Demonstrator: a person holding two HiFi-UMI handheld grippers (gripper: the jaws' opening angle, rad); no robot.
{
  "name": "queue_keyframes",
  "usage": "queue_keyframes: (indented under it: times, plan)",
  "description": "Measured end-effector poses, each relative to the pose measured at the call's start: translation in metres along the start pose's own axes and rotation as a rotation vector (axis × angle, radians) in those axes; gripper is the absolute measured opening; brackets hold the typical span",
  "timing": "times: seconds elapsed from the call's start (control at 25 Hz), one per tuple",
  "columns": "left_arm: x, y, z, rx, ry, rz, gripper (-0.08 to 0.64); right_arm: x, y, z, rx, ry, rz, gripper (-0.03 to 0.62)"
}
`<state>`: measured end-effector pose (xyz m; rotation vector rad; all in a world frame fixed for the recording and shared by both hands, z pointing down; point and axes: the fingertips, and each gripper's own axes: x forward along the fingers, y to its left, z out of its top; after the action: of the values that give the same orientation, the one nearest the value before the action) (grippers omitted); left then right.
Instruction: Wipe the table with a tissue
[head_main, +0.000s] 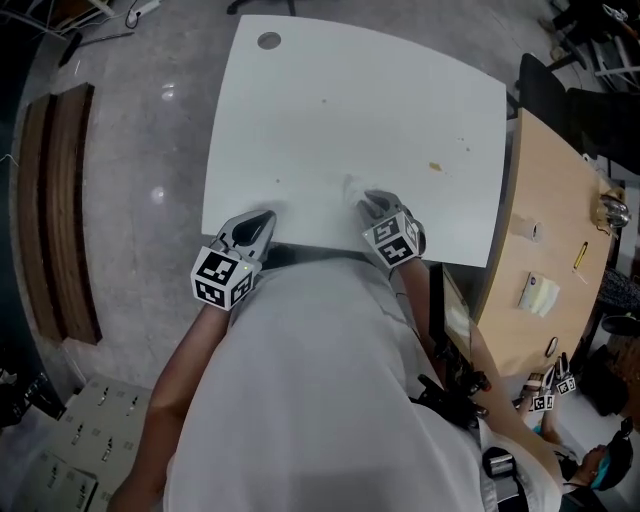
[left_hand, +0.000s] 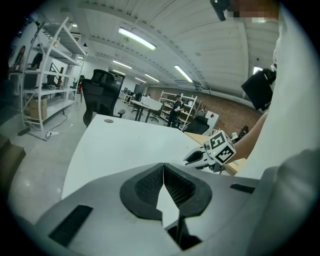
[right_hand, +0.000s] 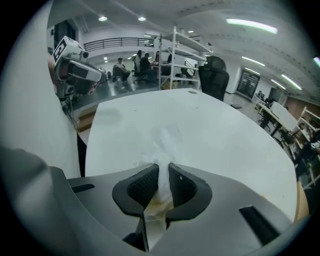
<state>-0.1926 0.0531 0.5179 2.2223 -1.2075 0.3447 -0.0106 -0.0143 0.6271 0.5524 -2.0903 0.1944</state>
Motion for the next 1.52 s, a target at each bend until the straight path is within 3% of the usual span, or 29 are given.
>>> queue_keyframes:
  times: [0.16, 0.36, 0.52, 0.6, 0.92, 1.0, 1.24, 1.32, 1.44, 1.52]
  plan:
    - [-0.013, 0.012, -0.004, -0.025, -0.019, 0.035, 0.008, 0.01, 0.035, 0.02, -0.114, -0.018, 0.084, 0.055]
    - [-0.022, 0.025, -0.014, -0.041, -0.008, 0.039, 0.008, -0.009, 0.073, -0.003, -0.245, 0.015, 0.239, 0.055]
    - [-0.02, 0.028, -0.007, -0.036, -0.02, 0.019, 0.008, -0.032, 0.037, -0.044, -0.139, 0.068, 0.145, 0.055]
    - [-0.02, 0.03, -0.005, -0.028, -0.021, 0.007, 0.008, -0.037, 0.023, -0.051, -0.139, 0.093, 0.106, 0.055]
    - [-0.032, 0.04, -0.008, -0.026, -0.017, 0.015, 0.008, 0.0, 0.086, 0.015, -0.284, -0.014, 0.254, 0.055]
    - [-0.036, 0.044, -0.008, -0.029, -0.024, 0.03, 0.008, 0.012, 0.086, 0.039, -0.241, -0.046, 0.25, 0.055]
    - [-0.055, 0.058, -0.012, -0.056, -0.053, 0.092, 0.008, 0.04, 0.055, 0.107, 0.138, -0.172, 0.294, 0.055]
    - [-0.063, 0.064, -0.016, -0.07, -0.058, 0.115, 0.008, 0.054, 0.051, 0.12, 0.149, -0.147, 0.288, 0.055]
    - [-0.078, 0.073, -0.024, -0.096, -0.068, 0.151, 0.008, 0.075, 0.046, 0.122, 0.133, -0.02, 0.237, 0.055]
    - [-0.087, 0.078, -0.029, -0.108, -0.07, 0.165, 0.008, 0.083, 0.046, 0.122, 0.06, 0.068, 0.193, 0.055]
